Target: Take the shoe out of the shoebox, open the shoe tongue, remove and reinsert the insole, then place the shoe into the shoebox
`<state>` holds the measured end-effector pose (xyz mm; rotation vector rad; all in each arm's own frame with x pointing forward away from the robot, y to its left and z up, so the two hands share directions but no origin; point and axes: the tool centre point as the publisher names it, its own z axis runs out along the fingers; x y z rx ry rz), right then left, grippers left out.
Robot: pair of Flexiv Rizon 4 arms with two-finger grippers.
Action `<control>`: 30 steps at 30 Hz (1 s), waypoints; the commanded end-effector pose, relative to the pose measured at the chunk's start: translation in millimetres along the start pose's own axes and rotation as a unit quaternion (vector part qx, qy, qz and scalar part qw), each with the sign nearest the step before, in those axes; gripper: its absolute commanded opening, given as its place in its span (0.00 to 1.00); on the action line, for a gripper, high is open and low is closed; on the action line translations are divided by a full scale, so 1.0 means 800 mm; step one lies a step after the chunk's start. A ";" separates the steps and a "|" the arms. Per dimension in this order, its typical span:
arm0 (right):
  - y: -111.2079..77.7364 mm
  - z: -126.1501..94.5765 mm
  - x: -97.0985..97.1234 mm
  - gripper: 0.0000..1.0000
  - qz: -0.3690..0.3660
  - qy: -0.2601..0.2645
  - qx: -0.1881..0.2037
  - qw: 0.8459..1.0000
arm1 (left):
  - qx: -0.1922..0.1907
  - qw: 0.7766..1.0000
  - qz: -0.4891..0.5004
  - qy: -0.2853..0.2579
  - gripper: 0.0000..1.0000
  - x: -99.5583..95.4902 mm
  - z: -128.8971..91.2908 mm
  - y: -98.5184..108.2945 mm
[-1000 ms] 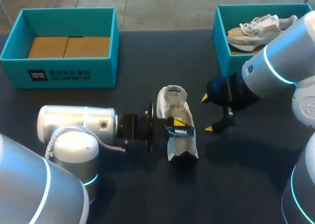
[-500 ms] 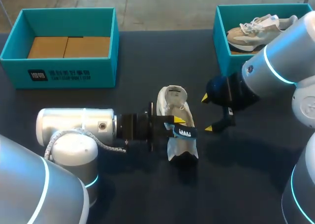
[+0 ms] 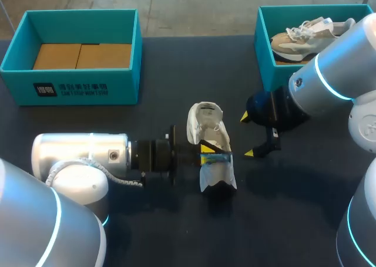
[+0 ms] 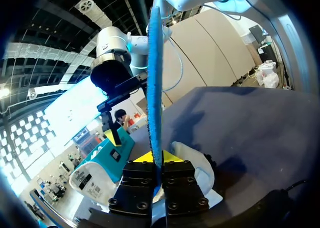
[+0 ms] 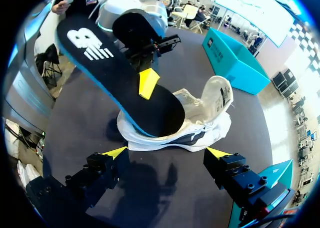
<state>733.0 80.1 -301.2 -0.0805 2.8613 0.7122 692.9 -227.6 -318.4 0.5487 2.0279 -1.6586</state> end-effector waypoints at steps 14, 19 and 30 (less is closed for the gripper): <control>0.000 0.001 0.001 1.00 0.000 -0.001 0.000 1.000 | 0.007 0.999 0.043 0.011 0.00 -0.001 0.014 0.027; 0.000 0.001 0.001 1.00 0.000 -0.001 0.000 1.000 | 0.003 0.999 0.044 0.000 0.00 -0.005 0.014 0.030; 0.000 0.001 0.001 1.00 0.000 -0.001 0.000 1.000 | -0.023 0.999 0.026 -0.007 0.00 -0.005 0.020 0.048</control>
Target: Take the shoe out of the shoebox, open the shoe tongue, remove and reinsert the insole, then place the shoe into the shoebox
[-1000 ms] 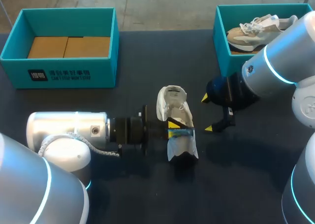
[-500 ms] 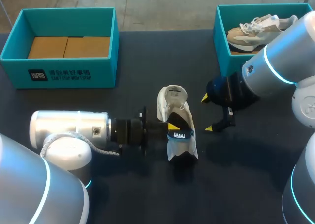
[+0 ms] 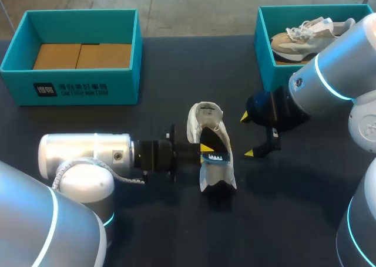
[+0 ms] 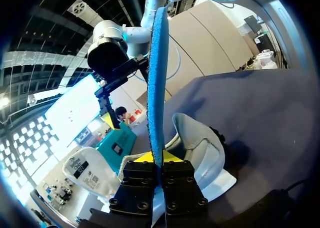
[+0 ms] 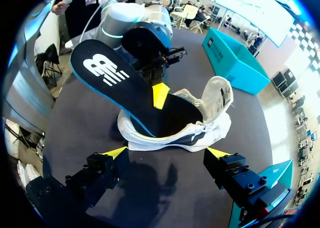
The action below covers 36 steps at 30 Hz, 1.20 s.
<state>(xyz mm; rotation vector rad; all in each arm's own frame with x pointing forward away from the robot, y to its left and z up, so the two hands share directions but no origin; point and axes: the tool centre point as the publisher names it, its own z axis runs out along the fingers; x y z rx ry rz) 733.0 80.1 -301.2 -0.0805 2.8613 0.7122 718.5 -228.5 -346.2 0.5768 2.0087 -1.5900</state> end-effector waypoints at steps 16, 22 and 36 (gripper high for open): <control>0.000 0.001 0.001 1.00 0.000 -0.001 0.000 1.000 | -0.019 1.000 -0.007 -0.019 0.35 -0.010 0.006 -0.002; 0.000 0.001 0.001 1.00 0.000 -0.001 0.000 1.000 | -0.012 1.000 -0.004 -0.027 0.25 -0.013 -0.007 -0.017; 0.000 0.001 0.001 1.00 0.000 -0.001 0.000 1.000 | -0.006 1.000 -0.003 -0.002 0.00 0.002 -0.004 -0.018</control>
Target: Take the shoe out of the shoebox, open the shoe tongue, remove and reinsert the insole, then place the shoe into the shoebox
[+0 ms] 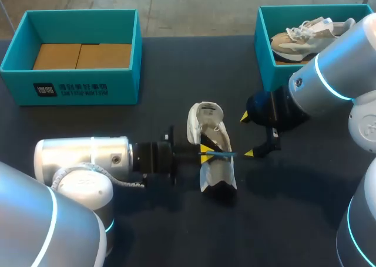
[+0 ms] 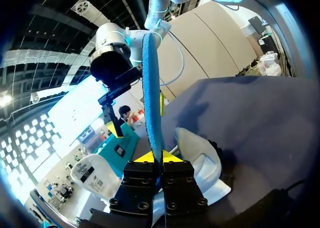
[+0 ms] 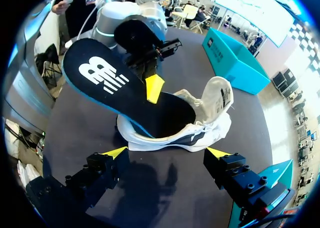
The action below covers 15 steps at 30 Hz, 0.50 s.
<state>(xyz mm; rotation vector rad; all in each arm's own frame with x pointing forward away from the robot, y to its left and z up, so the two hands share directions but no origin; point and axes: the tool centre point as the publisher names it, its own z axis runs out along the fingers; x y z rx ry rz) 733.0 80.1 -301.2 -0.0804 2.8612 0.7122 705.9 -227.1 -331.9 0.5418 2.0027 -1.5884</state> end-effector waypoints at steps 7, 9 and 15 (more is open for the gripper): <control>0.000 0.001 0.001 1.00 0.000 -0.001 0.000 1.000 | -0.002 1.000 0.020 0.014 0.00 -0.004 0.015 0.025; 0.000 0.001 0.001 1.00 0.000 -0.001 0.000 1.000 | -0.003 1.000 0.026 0.013 0.00 -0.007 0.017 0.031; 0.000 0.001 0.001 1.00 0.000 -0.001 0.000 1.000 | -0.011 0.999 0.034 -0.002 0.00 -0.015 0.018 0.041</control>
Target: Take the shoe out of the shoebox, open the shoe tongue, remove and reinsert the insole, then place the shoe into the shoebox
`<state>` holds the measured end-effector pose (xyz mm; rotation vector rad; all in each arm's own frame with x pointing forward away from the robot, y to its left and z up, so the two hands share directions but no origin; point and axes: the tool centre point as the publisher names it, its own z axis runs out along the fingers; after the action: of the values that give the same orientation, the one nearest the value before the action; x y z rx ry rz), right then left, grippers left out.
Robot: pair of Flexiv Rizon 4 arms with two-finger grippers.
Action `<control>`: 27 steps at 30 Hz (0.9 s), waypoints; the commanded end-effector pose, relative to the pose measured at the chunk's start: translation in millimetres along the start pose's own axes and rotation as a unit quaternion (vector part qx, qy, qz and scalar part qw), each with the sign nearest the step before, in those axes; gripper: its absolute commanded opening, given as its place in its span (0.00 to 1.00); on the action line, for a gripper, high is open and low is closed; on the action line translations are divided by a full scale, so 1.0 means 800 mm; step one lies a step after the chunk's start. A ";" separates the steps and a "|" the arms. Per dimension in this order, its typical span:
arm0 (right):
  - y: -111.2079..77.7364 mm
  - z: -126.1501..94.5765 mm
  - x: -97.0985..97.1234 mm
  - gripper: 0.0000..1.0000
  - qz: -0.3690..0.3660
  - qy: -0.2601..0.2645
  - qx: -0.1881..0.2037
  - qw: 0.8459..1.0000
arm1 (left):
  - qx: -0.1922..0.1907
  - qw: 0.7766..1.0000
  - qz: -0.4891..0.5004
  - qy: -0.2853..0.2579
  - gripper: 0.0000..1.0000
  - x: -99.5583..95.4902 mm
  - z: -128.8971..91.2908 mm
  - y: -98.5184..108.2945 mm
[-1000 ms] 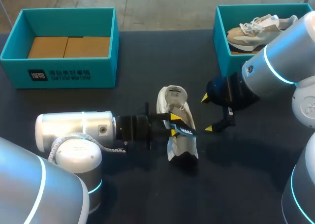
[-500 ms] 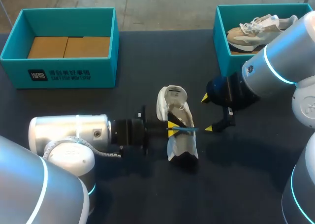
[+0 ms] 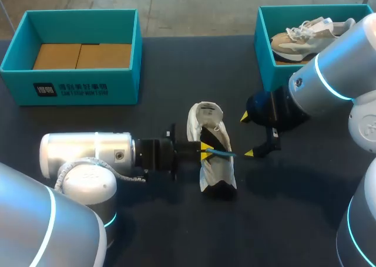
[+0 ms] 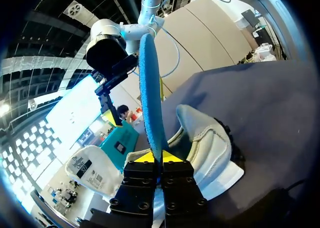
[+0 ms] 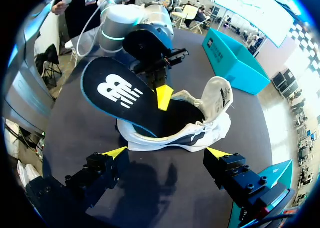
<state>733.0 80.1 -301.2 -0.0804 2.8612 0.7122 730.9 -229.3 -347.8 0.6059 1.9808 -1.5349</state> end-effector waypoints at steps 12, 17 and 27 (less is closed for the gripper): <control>0.000 0.001 0.001 1.00 0.000 -0.001 0.000 1.000 | -0.009 1.000 -0.006 -0.022 0.46 -0.002 -0.002 0.000; 0.000 0.001 0.001 1.00 0.000 -0.001 0.000 1.000 | 0.001 1.000 -0.004 -0.029 0.42 -0.005 -0.010 -0.015; 0.000 0.001 0.001 1.00 0.000 -0.001 0.000 1.000 | 0.021 1.000 -0.002 -0.015 0.23 0.002 0.004 -0.030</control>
<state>733.0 80.1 -301.2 -0.0804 2.8612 0.7122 713.8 -234.8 -331.7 0.5886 1.9302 -1.5841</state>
